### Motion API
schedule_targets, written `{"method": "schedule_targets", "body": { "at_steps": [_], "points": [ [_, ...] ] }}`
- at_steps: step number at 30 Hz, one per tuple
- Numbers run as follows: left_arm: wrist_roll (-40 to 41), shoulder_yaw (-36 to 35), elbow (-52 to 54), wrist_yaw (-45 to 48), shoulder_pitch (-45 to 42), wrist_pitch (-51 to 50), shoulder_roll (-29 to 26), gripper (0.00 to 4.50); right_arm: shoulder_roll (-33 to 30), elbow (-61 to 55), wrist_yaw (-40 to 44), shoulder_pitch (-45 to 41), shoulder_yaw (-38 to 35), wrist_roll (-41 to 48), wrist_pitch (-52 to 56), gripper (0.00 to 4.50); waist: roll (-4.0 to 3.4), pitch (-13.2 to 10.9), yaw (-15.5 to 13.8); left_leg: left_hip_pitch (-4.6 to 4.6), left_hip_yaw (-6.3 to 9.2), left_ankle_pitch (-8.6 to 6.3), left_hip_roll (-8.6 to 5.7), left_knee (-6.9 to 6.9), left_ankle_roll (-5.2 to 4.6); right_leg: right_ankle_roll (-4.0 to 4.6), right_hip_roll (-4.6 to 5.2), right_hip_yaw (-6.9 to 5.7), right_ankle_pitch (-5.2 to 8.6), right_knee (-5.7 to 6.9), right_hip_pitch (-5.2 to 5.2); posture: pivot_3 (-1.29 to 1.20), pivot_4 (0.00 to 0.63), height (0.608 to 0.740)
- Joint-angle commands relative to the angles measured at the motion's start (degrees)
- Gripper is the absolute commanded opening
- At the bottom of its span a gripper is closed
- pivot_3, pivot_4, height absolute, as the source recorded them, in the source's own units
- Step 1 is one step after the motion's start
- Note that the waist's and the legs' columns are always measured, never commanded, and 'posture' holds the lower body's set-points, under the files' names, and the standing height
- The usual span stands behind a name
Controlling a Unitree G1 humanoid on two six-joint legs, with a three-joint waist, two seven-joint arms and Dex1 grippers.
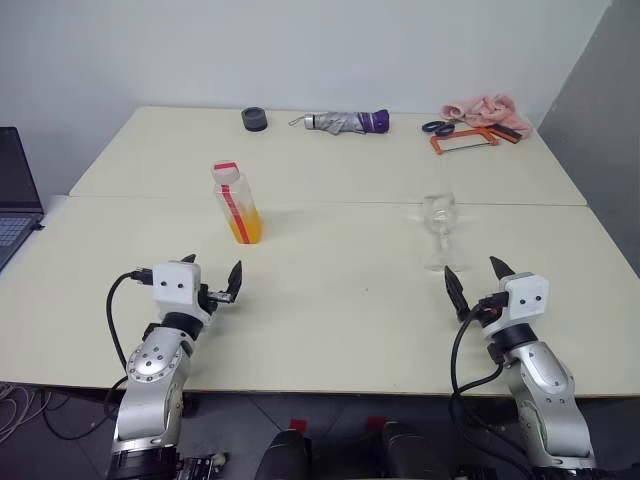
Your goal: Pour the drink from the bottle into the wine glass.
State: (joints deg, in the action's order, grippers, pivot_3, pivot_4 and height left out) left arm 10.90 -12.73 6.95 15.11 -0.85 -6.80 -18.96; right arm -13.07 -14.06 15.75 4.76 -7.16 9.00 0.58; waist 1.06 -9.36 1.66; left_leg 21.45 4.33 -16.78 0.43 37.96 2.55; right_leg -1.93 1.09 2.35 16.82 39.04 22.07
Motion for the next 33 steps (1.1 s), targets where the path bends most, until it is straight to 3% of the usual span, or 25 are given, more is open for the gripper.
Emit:
{"method": "schedule_targets", "body": {
  "at_steps": [1, 8, 22, 33],
  "points": [
    [-0.43, 0.08, 1.69, 0.33, -0.94, 2.32, -0.19, 4.48, -0.27, -0.79, -0.43, -0.93, -0.72, 0.09, -0.77, 4.5, 0.0, 0.0, 0.0, 0.0, 0.0, 0.0, 0.0, 0.0, 0.0, 0.0, 0.0, 0.0, 0.0, 0.0, 0.0, 0.0, 0.15, 0.74],
    [-3.06, 0.64, 1.78, 0.58, -0.69, 3.29, -1.19, 4.48, -0.23, -0.23, -0.04, -1.1, -0.17, -0.23, -1.16, 4.5, 0.0, 0.0, 0.0, 0.0, 0.0, 0.0, 0.0, 0.0, 0.0, 0.0, 0.0, 0.0, 0.0, 0.0, 0.0, 0.0, 0.15, 0.74],
    [-1.0, -0.94, 1.65, 1.48, -0.94, 3.92, -0.52, 4.48, -0.5, 0.11, 1.34, -1.25, 0.38, -0.59, -2.0, 4.5, 0.0, 0.0, 0.0, 0.0, -0.01, 0.0, 0.0, 0.0, 0.0, 0.0, 0.0, 0.0, 0.0, 0.0, 0.0, 0.0, 0.15, 0.74],
    [-2.13, 0.37, 1.91, -2.44, -5.43, -0.98, 0.97, 4.48, -8.37, -8.48, 15.49, -2.69, 5.64, 6.73, 4.1, 4.5, -0.01, -0.01, 0.0, 0.0, 0.01, 0.0, -0.01, 0.0, 0.0, 0.0, -0.01, -0.02, 0.0, 0.0, 0.0, 0.0, 0.15, 0.74]
  ]
}}
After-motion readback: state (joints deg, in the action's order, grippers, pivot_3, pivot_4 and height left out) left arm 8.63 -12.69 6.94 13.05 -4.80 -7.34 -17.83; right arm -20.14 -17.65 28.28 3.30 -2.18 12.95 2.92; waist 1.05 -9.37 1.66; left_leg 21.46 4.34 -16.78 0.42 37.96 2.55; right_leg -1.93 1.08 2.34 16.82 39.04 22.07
